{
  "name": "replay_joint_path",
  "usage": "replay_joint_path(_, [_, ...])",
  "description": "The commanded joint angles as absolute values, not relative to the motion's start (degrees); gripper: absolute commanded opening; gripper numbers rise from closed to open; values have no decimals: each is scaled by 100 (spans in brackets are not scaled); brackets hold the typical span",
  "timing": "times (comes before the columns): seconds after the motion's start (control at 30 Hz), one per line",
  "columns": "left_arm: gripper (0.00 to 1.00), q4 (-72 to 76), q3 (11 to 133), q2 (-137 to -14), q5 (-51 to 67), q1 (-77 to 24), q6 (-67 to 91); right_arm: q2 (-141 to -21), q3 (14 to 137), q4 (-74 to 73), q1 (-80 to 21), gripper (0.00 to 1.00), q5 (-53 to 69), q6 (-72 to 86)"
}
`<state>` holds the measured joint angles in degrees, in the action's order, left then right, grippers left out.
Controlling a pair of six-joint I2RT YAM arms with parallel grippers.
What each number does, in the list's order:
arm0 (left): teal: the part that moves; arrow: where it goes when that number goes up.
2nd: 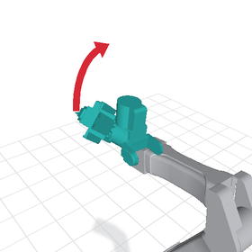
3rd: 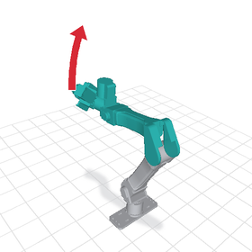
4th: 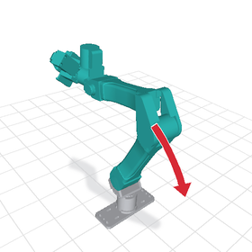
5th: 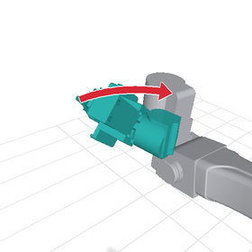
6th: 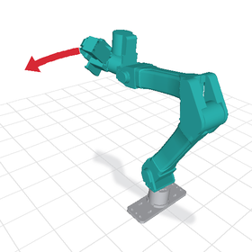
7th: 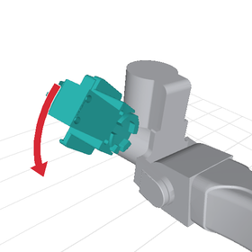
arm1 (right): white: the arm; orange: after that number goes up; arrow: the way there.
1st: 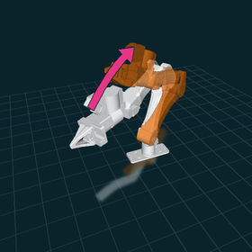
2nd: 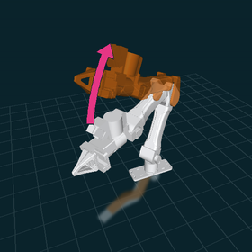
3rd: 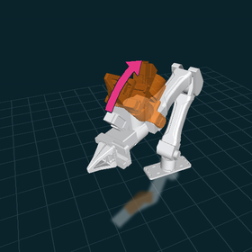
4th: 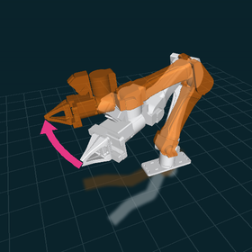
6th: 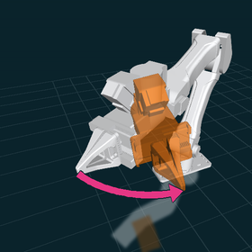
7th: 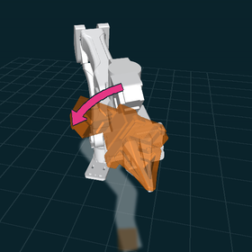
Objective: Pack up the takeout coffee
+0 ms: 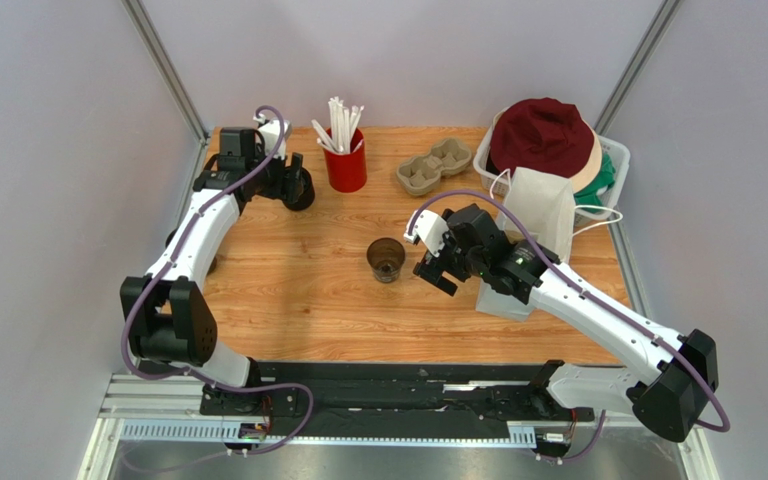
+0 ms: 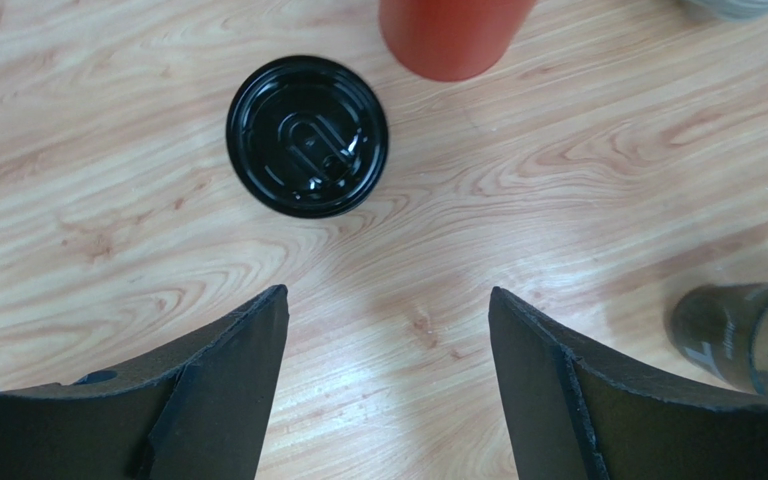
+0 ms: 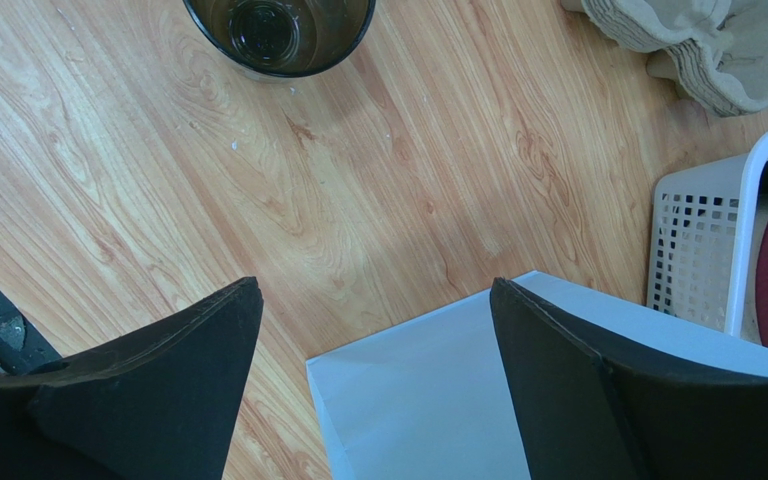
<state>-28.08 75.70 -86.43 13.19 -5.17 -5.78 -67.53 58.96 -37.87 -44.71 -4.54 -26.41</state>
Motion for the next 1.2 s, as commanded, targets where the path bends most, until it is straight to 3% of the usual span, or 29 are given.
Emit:
replay_joint_path(0.0, [80,-2734,7769,-9034,1020,-431,-334,-6785,5897,-3560,-4526,91,-439,-2681])
replay_joint_path(0.63, [68,-2715,8780,-10370,281,-281,-238,-6899,5880,-3586,-4535,91,-369,-2681])
replay_joint_path(1.17, [64,-2654,9149,-10793,237,-255,-343,-7022,5871,-3612,-4553,91,-369,-2698])
